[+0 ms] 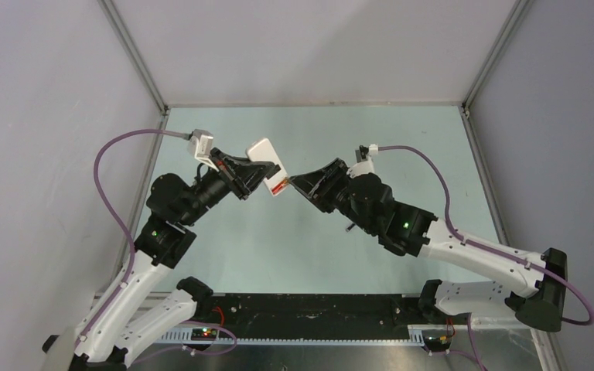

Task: Load the batteries into the remote control

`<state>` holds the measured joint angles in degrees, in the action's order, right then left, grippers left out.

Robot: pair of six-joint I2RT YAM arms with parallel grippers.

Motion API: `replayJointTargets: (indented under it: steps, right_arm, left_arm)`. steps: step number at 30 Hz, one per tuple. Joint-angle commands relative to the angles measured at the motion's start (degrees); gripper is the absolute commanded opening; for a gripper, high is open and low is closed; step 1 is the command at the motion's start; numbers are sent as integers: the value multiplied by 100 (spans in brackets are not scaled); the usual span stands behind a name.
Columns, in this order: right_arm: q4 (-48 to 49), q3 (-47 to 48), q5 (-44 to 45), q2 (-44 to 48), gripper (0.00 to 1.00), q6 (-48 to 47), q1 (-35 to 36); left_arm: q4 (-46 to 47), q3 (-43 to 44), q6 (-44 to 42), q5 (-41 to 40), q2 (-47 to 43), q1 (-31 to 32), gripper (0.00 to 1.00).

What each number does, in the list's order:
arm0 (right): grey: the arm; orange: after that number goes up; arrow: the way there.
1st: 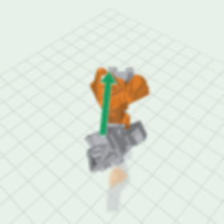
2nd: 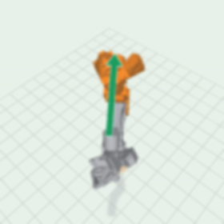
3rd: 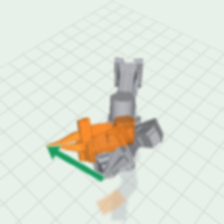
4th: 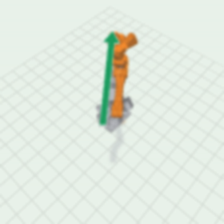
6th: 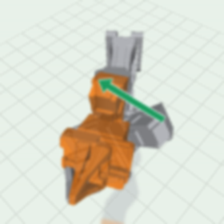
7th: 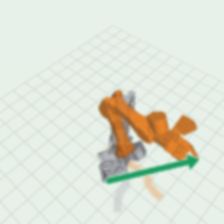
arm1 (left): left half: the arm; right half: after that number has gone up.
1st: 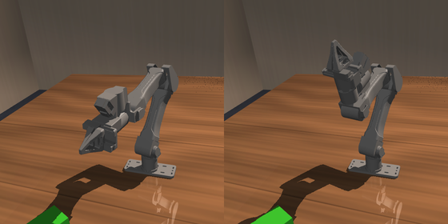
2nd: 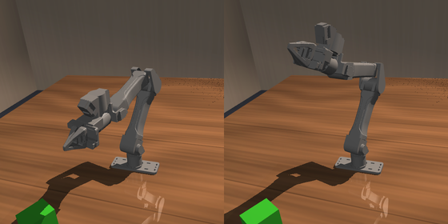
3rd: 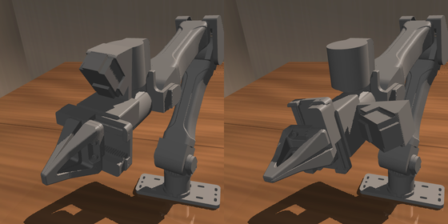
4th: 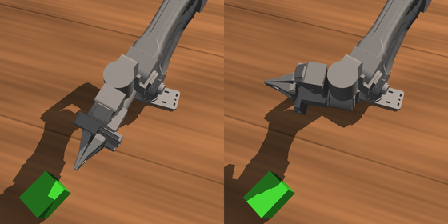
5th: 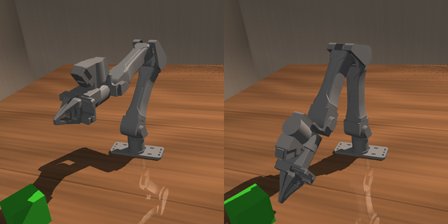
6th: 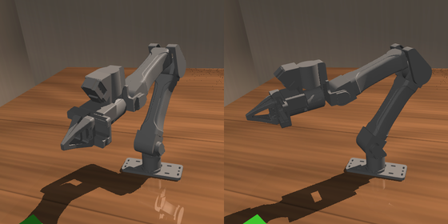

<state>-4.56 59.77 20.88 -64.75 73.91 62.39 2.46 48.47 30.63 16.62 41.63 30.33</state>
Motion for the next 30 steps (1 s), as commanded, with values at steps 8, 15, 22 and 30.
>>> replayJointTargets:
  steps: [8, 15, 22, 30]
  right_arm:
    - [249, 255, -115, -127, 35, -45, -21]
    - [254, 298, -192, -247, 39, -31, -21]
    - [272, 298, -362, -422, 37, 182, -120]
    - [273, 299, -495, -508, 34, 390, -185]
  left_arm:
    - [299, 5, 72, -124, 26, 24, 0]
    - [297, 5, 82, -73, 10, 26, 0]
    - [303, -36, 51, 85, -1, 18, 0]
    - [385, -128, 6, 244, -20, 25, 0]
